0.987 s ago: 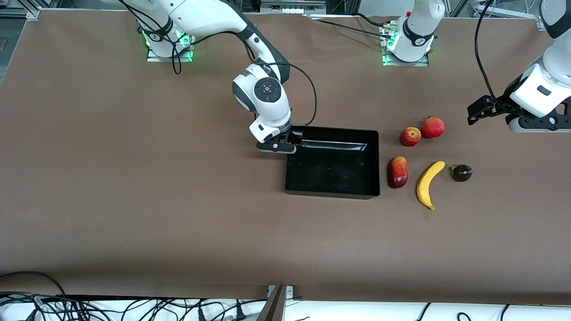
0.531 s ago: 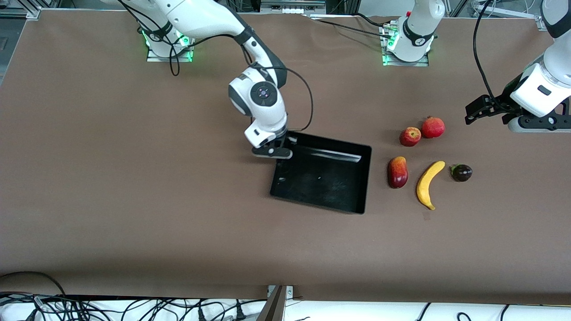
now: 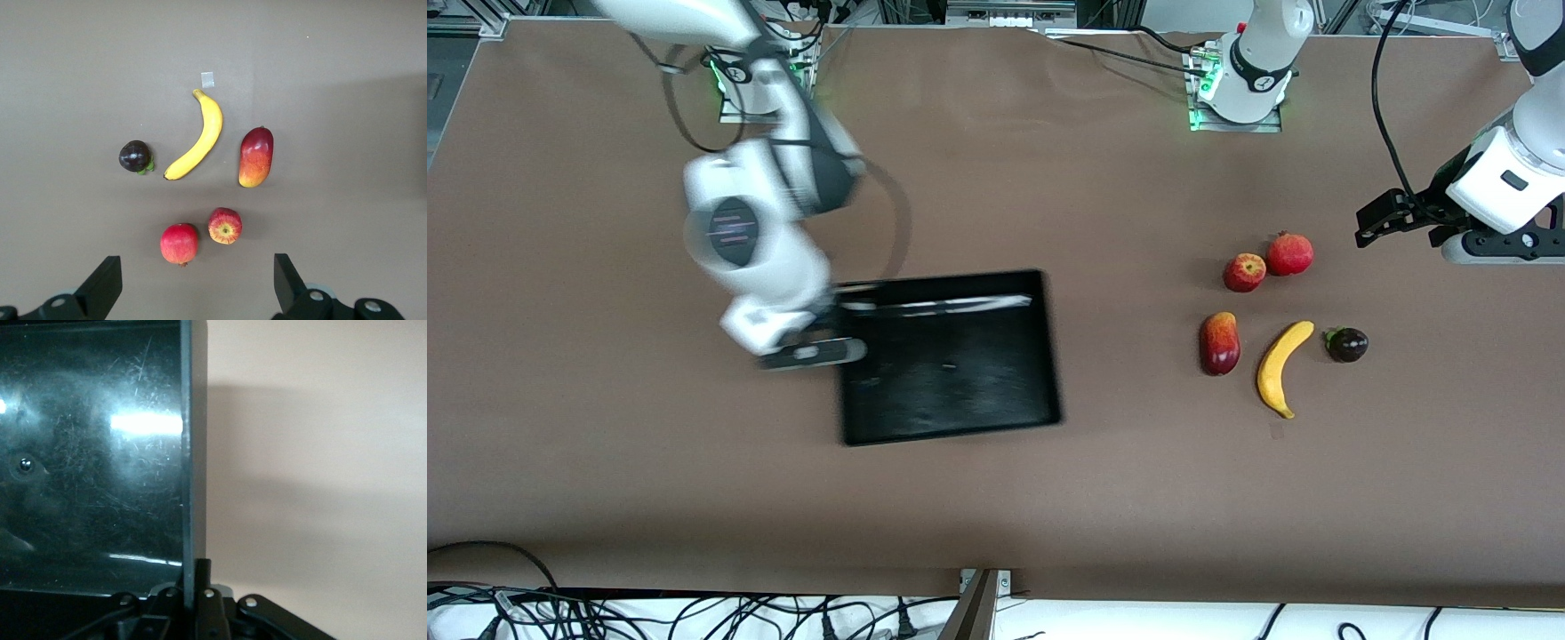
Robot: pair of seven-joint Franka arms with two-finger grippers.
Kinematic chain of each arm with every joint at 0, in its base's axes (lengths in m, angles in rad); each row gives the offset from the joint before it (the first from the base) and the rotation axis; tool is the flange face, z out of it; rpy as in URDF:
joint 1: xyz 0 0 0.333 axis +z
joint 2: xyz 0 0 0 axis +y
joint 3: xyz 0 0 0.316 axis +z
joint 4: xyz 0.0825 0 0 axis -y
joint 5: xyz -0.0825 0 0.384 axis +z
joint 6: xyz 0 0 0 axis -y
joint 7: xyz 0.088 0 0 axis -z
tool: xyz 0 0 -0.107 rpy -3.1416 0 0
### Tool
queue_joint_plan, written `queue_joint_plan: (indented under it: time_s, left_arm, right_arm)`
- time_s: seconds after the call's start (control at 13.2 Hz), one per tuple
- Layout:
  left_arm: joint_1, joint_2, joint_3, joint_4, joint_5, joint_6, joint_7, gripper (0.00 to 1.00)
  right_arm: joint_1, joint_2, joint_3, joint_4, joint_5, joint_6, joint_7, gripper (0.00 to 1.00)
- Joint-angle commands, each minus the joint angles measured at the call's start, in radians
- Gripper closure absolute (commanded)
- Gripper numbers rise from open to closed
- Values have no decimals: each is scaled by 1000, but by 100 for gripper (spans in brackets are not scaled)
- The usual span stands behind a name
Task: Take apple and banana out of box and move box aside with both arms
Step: 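Grip the box rim with the right gripper and drag it away from the fruits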
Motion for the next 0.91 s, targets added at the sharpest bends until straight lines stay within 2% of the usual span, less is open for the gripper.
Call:
queue_joint_plan:
  time_s: [0.0, 0.15, 0.3, 0.38, 0.53, 0.83]
  left_arm:
    - [-2, -1, 5, 11, -24, -21, 20, 0]
    - [-2, -1, 3, 11, -24, -21, 20, 0]
    - [-2, -1, 5, 11, -24, -21, 20, 0]
    - [-2, 1, 5, 11, -24, -22, 20, 0]
    - [-2, -1, 5, 11, -24, -22, 20, 0]
    - [-2, 1, 5, 11, -24, -25, 20, 0]
  right_arm:
    - [-58, -86, -80, -100, 27, -19, -206, 100]
    - [-62, -107, -193, -171, 48, 4, -323, 100]
    - [-72, -101, -299, -240, 146, 58, -476, 100]
    - [-79, -101, -327, -295, 165, 122, -521, 100]
    - [-102, -101, -347, -380, 166, 229, -546, 100]
    - [-150, -95, -347, -467, 168, 357, -541, 100]
